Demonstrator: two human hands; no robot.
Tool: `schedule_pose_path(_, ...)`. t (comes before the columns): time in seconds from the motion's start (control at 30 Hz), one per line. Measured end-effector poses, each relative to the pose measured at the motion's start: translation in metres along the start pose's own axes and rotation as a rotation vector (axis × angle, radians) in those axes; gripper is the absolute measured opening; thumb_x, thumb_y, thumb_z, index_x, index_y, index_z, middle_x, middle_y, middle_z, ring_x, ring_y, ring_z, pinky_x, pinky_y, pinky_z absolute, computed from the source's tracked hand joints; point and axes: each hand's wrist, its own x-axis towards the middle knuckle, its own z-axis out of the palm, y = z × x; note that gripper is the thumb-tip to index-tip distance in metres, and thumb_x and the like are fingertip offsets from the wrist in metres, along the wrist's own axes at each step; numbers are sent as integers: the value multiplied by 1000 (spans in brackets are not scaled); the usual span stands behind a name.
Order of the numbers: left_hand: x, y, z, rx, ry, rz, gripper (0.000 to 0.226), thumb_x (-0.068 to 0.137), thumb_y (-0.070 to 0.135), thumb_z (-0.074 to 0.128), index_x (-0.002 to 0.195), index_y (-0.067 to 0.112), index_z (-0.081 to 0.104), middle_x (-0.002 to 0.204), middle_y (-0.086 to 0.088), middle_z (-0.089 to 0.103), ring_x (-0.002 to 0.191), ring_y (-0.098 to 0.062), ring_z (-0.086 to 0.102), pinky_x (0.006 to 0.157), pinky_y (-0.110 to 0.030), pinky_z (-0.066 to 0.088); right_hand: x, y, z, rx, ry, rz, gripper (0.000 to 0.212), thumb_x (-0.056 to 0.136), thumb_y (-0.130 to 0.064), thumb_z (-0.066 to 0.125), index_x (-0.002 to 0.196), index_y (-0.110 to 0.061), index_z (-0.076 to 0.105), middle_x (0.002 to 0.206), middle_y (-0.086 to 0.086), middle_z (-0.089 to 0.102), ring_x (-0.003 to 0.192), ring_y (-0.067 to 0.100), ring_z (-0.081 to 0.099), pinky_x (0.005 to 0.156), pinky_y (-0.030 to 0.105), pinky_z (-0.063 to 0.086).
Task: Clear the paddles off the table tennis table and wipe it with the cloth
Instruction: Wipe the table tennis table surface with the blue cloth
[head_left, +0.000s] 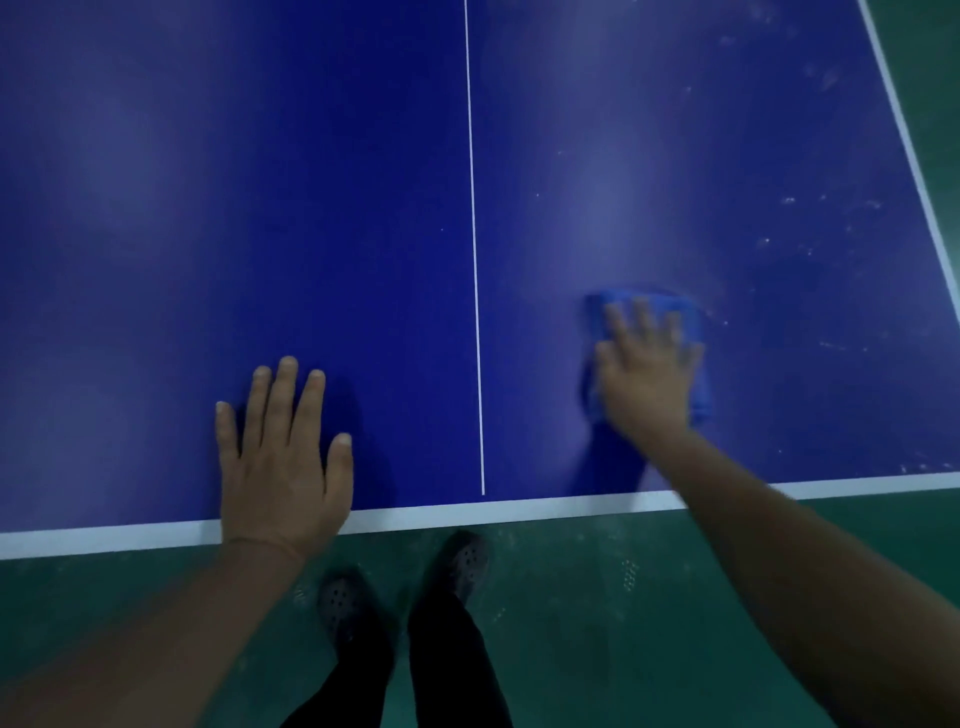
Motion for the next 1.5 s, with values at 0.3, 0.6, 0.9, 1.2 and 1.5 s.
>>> schedule_pose_path(0.3,19,14,10,119,-55,-81,70,100,49,14,159,12,11,168,-7,5,155,-23,-6,123,-58,0,-23,-26,1,64,-44,261,56,105,-46,34,158,-37,20,168,-1,13,153,38,6,118,67,7)
schedule_pose_path(0.6,19,13,15,63,39,-105,71,102,47,16,156,2,20,166,-14,14,154,-25,8,123,-51,3,-18,-236,19,127,-52,-373,56,102,-49,23,156,-36,27,167,1,19,153,41,2,117,69,-3)
schedule_pose_path(0.9,20,14,13,90,-32,-85,68,101,46,16,157,7,18,166,-14,11,155,-26,1,122,-57,5,179,-38,-14,74,-22,234,58,101,-47,26,158,-42,16,169,-3,9,153,40,2,114,74,4)
schedule_pose_path(1.2,19,16,10,80,-38,-95,70,99,45,18,157,5,23,166,-16,12,155,-28,3,122,-60,6,28,-107,9,-24,-9,-481,54,101,-46,34,154,-36,32,165,3,26,151,44,16,115,72,13)
schedule_pose_path(1.5,20,15,10,94,-40,-101,69,100,46,15,158,9,18,167,-14,9,155,-26,-1,123,-58,4,122,19,-20,-29,-85,-123,65,94,-55,19,157,-37,23,168,-1,14,154,37,6,117,69,7)
